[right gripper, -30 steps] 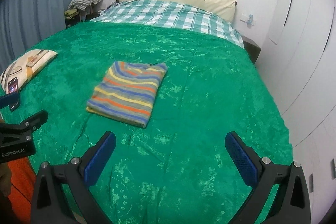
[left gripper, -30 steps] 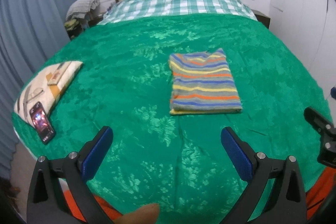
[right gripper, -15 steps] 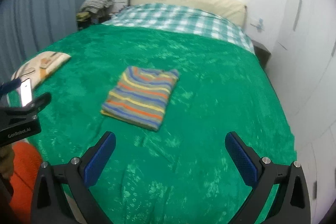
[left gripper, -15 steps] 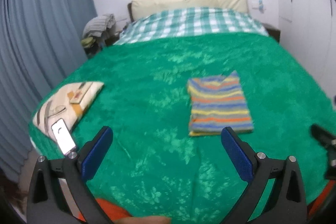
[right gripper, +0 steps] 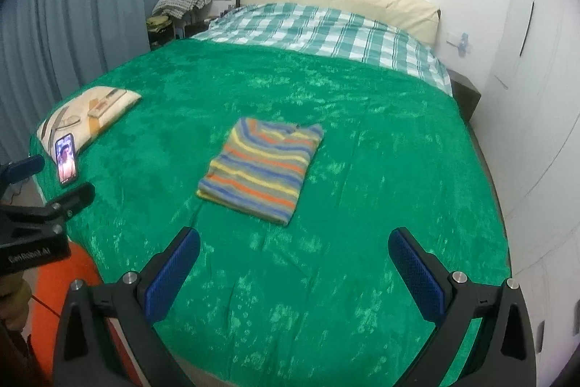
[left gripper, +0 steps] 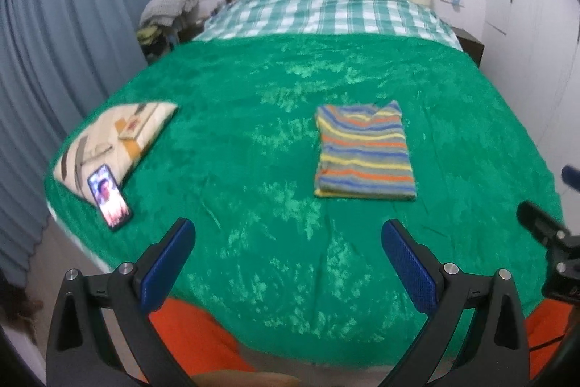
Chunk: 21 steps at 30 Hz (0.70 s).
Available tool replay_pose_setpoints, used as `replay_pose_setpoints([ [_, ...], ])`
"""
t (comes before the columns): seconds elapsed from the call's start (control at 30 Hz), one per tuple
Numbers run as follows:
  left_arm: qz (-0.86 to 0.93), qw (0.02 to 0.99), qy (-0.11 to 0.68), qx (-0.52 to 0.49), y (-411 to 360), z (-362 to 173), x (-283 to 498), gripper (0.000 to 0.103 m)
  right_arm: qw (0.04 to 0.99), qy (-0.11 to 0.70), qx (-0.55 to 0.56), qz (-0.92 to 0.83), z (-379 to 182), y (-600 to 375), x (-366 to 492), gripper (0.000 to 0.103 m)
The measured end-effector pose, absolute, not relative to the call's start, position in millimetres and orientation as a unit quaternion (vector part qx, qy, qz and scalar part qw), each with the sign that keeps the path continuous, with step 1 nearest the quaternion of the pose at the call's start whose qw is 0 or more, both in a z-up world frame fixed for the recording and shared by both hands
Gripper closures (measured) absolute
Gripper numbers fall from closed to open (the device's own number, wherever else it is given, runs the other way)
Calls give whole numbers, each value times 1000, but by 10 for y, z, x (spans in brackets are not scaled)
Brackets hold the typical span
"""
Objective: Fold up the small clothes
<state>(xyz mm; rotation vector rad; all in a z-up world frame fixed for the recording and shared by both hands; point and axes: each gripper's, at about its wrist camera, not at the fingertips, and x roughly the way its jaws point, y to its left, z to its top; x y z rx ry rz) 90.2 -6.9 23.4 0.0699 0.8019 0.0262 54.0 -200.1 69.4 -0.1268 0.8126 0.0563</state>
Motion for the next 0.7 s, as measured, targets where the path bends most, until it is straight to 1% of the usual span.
replay_pose_setpoints([
  [0.13, 19, 920, 390, 30, -43, 255, 803, 0, 917, 395, -41, 25, 695, -2012, 420, 1],
  [0.43, 16, 925, 377, 40, -60, 369, 503, 0, 930, 364, -47, 23, 1033, -1841, -117, 1],
  [0.7, 4, 924, 379, 43, -75, 342, 441, 0, 922, 382, -54, 9, 896, -1850, -141, 1],
])
